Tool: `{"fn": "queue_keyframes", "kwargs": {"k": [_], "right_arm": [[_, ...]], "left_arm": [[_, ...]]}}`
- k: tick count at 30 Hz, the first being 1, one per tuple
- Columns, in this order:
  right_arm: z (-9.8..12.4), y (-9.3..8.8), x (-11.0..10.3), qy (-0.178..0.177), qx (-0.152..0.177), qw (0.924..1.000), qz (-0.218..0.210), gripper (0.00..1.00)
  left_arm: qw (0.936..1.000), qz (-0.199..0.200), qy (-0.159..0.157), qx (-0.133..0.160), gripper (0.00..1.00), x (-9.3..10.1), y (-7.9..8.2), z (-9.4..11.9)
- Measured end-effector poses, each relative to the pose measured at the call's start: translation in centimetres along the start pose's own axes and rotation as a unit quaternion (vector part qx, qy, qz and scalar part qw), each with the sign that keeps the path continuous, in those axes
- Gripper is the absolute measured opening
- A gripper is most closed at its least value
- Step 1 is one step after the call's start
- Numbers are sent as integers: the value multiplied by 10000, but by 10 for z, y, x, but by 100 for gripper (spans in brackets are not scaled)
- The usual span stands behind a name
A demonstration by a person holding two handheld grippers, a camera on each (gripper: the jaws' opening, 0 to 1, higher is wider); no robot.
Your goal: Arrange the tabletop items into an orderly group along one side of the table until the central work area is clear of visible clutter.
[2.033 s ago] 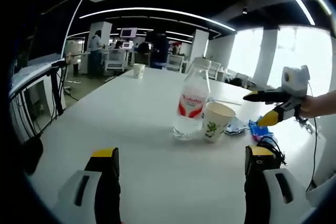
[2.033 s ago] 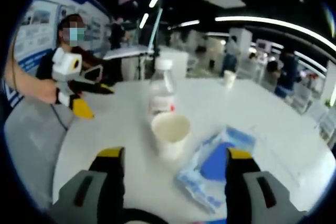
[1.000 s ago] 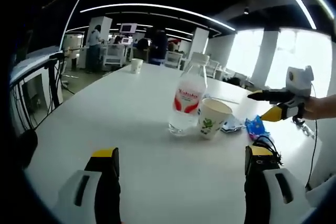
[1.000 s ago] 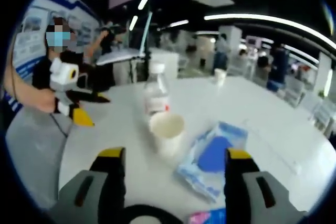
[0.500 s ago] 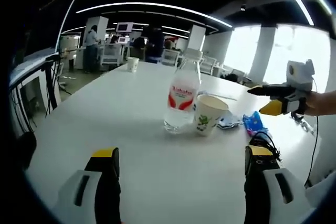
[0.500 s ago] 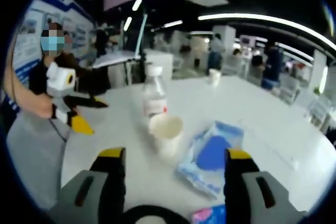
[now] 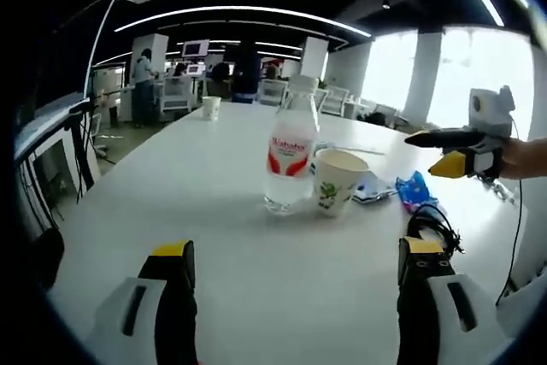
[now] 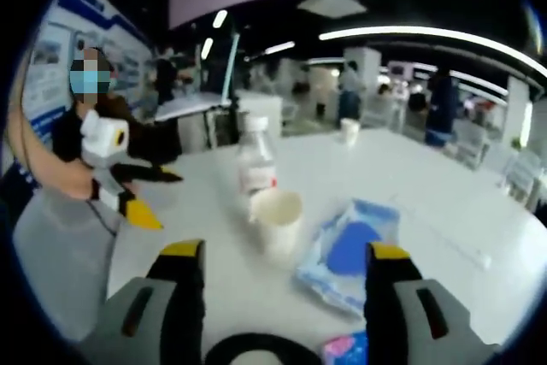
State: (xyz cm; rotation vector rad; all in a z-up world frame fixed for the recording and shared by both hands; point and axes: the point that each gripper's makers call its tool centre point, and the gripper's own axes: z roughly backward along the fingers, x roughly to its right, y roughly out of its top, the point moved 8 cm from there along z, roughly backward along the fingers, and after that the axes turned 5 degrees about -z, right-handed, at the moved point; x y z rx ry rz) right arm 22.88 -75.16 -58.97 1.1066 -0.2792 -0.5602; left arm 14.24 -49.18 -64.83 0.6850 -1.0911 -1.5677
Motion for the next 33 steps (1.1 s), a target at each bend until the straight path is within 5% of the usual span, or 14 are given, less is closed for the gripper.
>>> {"fn": "queue_keyframes", "kwargs": {"k": [14, 33], "right_arm": [[11, 0, 6, 491, 48, 9987, 104, 73], [16, 2, 9, 495, 120, 9987, 95, 72]], "left_arm": [[9989, -365, 280, 89, 99, -3, 8, 12], [9977, -616, 206, 202, 99, 3, 16, 14]]}}
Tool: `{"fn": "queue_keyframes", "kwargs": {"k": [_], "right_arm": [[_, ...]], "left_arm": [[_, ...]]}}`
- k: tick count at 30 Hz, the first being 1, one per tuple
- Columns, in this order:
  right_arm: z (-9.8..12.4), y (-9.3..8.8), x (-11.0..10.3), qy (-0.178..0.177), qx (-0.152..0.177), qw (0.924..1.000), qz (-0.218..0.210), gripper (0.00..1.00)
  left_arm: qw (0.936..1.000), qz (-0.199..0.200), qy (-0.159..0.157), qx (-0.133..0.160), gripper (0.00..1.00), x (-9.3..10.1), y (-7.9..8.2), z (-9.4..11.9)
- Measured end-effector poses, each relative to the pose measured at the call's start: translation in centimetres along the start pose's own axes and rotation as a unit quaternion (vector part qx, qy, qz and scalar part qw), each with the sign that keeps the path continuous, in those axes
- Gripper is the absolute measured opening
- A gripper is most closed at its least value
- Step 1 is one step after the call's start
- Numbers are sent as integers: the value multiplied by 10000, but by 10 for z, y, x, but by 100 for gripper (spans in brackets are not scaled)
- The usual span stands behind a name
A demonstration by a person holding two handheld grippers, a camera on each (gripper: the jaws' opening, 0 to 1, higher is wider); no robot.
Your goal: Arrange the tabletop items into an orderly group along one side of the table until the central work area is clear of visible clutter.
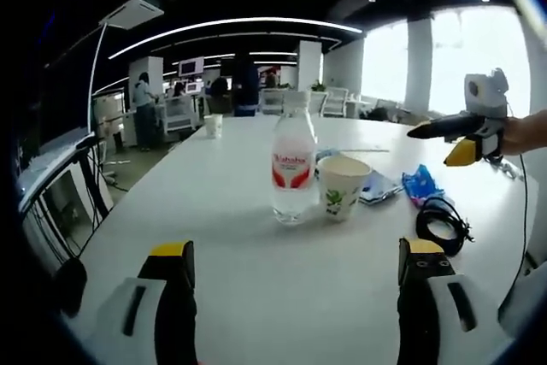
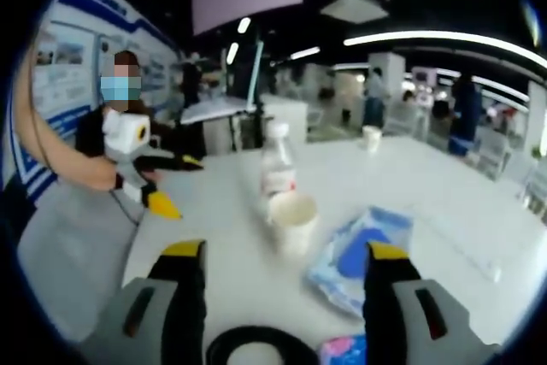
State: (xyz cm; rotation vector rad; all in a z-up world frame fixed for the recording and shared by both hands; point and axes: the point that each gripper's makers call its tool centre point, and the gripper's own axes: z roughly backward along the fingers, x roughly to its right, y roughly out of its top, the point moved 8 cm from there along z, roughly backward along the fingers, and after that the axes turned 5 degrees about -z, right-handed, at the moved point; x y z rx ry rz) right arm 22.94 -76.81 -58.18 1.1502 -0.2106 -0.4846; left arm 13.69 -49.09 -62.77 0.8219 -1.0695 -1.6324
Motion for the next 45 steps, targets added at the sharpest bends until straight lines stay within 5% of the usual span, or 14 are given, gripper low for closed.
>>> {"fn": "queue_keyframes", "kwargs": {"k": [22, 45], "right_arm": [[14, -13, 3, 12, -31, 9998, -197, 69], [67, -42, 30, -503, -27, 9964, -675, 61]], "left_arm": [[9997, -74, -21, -214, 99, 24, -4, 4], [9992, 43, -143, -382, 96, 75, -7, 5]]}}
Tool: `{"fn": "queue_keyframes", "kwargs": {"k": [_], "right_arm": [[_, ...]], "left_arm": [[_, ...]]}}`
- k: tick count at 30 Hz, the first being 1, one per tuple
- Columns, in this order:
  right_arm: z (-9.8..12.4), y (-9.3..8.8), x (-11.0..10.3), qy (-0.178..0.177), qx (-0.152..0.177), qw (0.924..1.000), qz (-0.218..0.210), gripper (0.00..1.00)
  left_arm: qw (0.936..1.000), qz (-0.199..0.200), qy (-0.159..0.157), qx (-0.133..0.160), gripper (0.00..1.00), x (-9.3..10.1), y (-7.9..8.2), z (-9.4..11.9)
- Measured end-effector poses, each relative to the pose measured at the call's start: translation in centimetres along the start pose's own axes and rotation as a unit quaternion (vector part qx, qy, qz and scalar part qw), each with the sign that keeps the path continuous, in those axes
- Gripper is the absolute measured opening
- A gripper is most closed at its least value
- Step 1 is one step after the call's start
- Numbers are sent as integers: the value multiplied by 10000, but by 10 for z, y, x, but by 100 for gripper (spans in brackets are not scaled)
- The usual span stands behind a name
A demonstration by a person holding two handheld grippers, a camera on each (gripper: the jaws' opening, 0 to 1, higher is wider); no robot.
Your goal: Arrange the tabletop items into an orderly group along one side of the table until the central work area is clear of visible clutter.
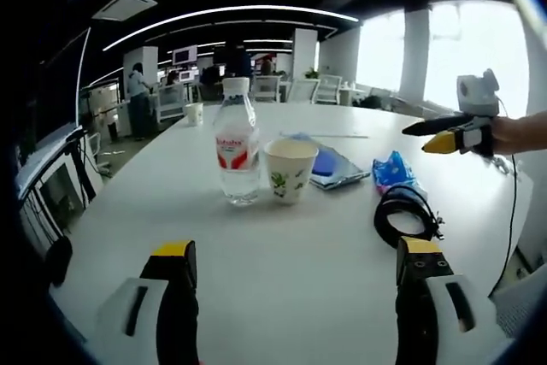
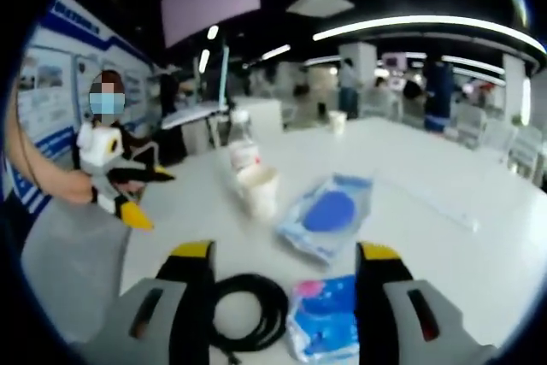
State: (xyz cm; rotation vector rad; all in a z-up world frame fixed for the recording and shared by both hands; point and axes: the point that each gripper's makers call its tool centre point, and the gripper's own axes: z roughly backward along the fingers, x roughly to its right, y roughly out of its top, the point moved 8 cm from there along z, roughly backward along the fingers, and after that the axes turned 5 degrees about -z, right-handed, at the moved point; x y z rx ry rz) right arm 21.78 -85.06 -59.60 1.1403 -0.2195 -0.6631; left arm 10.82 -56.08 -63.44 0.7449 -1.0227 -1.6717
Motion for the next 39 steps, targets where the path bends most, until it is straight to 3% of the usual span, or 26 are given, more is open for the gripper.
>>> {"fn": "queue_keyframes", "kwargs": {"k": [5, 12, 18, 25, 31, 39], "right_arm": [[10, -11, -4, -195, 129, 9987, -449, 55], [16, -39, -12, -376, -213, 9971, -632, 51], [19, -52, -12, -713, -104, 9873, -1419, 42], [20, -68, -12, -1102, -255, 9805, -1609, 41], [19, -75, -17, -1153, -362, 9769, -1762, 40], [15, -84, -21, -1253, -534, 9740, -1810, 38]], "left_arm": [[9997, 63, -203, 108, 97, 20, 3, -4], [9990, 25, -446, 55, 96, 46, 6, -17], [9980, 17, -629, -29, 93, 61, 7, -30], [9976, 290, -607, -188, 84, 71, 10, -45], [9973, 322, -530, -404, 81, 79, 10, -58], [9943, 399, -608, -781, 68, 99, 11, -71]]}}
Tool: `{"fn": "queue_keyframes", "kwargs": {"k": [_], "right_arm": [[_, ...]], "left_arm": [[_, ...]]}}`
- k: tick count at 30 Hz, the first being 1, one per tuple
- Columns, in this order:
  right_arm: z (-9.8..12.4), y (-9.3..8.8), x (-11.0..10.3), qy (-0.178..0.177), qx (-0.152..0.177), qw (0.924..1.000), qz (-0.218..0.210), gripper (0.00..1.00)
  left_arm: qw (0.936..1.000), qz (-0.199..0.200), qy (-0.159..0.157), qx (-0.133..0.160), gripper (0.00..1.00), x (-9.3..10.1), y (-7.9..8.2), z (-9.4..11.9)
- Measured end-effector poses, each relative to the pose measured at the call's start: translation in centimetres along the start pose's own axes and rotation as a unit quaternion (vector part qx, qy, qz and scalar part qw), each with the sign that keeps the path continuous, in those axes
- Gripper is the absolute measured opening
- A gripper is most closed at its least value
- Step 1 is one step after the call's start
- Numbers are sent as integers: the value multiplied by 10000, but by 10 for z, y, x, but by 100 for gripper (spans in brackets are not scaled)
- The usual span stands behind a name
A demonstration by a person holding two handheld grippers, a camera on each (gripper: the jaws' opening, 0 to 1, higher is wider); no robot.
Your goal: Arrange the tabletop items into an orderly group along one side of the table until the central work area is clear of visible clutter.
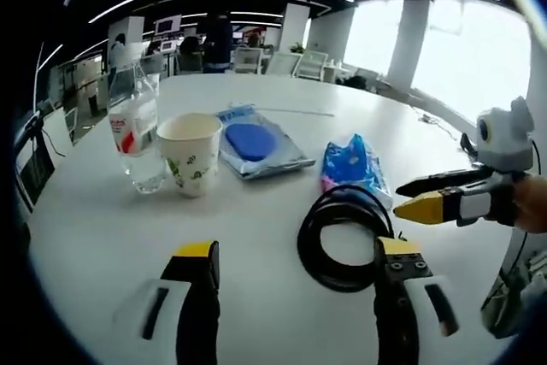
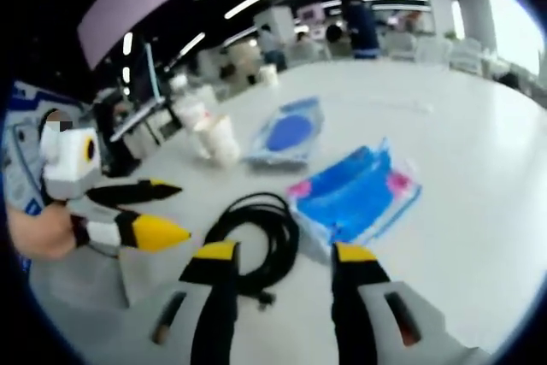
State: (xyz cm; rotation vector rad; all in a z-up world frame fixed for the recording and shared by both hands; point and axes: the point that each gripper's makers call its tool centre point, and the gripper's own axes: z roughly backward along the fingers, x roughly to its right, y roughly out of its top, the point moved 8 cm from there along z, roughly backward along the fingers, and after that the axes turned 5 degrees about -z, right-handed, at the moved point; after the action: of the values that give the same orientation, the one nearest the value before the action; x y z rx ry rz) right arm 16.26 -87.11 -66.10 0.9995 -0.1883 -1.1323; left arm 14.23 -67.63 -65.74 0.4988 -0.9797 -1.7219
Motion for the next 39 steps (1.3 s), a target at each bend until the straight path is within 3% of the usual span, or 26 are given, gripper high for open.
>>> {"fn": "queue_keyframes", "kwargs": {"k": [5, 12, 18, 23, 30, 34, 37, 39], "right_arm": [[-4, -4, -4, -5, -71, 9999, 82, 36], [-11, -8, -4, -86, -198, 9996, 173, 35], [-17, -15, -8, -133, -374, 9988, 297, 33], [-20, -16, -8, -161, -370, 9991, 150, 31], [-27, -15, -11, -190, -433, 9988, 155, 21], [-28, -16, -8, -203, -440, 9988, -85, 21], [-29, -15, -7, -225, -468, 9986, -59, 18], [-29, -15, -7, -239, -504, 9984, -79, 18]], "left_arm": [[9988, -399, 54, -283, 57, 8, 1, -8], [9976, -509, 30, -471, 51, 14, 3, -19], [9969, -491, -11, -609, 44, 17, -2, -23], [9966, -499, -25, -658, 39, 18, -2, -25], [9950, -568, -133, -813, 27, 16, -6, -28], [9963, -115, -147, -836, 26, 16, -9, -29], [9954, -142, -69, -943, 25, 15, -13, -29], [9960, -183, -57, -867, 23, 15, -11, -32]]}}
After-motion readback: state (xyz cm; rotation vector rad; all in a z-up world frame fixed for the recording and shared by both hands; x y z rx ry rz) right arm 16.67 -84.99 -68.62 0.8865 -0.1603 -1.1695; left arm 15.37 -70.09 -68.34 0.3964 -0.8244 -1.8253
